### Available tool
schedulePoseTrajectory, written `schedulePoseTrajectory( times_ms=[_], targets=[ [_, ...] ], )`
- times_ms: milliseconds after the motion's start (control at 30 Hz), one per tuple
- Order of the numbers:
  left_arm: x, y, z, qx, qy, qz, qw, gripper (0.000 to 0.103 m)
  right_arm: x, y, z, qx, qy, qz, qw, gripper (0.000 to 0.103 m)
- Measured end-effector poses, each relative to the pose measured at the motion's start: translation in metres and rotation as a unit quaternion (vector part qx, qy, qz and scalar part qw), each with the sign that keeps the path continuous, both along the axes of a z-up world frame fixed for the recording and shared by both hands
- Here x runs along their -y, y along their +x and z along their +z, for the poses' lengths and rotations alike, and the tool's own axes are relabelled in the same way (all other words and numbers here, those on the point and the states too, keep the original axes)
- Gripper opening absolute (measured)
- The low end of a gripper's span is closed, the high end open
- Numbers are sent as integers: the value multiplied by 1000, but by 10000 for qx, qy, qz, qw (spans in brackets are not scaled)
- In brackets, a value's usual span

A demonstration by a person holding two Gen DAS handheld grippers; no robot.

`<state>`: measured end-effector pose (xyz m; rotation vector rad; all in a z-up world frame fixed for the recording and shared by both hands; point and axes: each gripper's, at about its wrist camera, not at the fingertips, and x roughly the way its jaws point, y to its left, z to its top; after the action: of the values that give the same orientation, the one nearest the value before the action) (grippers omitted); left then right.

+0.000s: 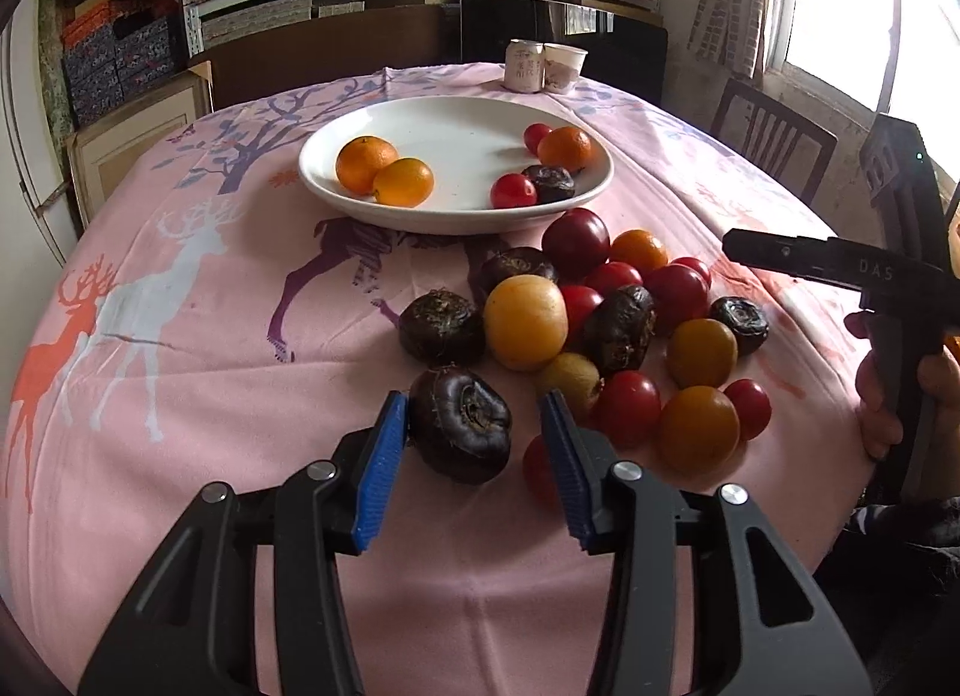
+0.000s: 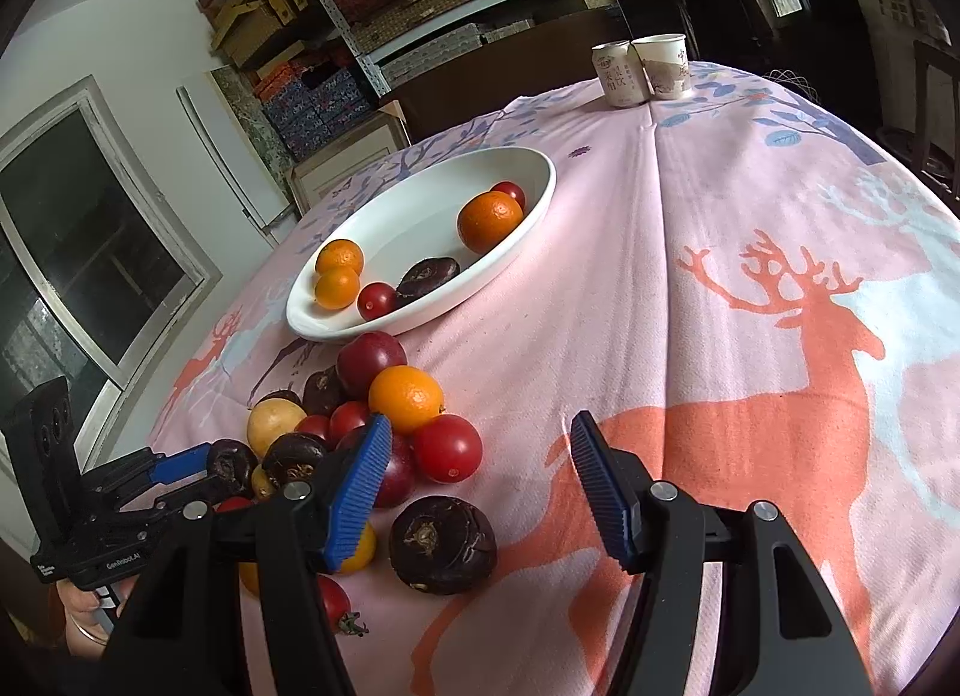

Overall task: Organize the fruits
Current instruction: 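Grasp a dark plum with the left tool while the right tool grasps another, then place both dark plums on the white plate and open both tools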

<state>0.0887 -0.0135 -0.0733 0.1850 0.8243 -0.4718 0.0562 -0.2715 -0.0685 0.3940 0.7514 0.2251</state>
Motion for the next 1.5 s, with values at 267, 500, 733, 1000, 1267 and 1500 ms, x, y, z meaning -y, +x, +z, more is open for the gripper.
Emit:
schedulePoseTrajectory(
  times_ms=[267, 500, 733, 1000, 1267, 1500],
  targets=[
    [-28, 14, -10, -604, -505, 195, 9967, 37, -1, -1, 0, 29, 16, 74, 10000, 63],
    [-27, 18, -8, -514, -925, 332, 9938, 22, -12, -3, 1, -9, -99, 452, 9989, 63],
    [-35, 18, 0, -386, -934, 476, 9937, 22, -38, -23, -10, -123, -978, 781, 9921, 63],
    [-23, 17, -18, -401, -371, 497, 9973, 56, -48, -24, -12, -72, -1364, 823, 9872, 42],
    [-23, 20, -12, -343, -717, 425, 9959, 31, -39, -26, -12, 37, -943, 858, 9918, 41],
    [-36, 20, -5, -385, -1025, 599, 9922, 22, -32, -31, -6, 224, -781, 706, 9942, 41]
  ],
)
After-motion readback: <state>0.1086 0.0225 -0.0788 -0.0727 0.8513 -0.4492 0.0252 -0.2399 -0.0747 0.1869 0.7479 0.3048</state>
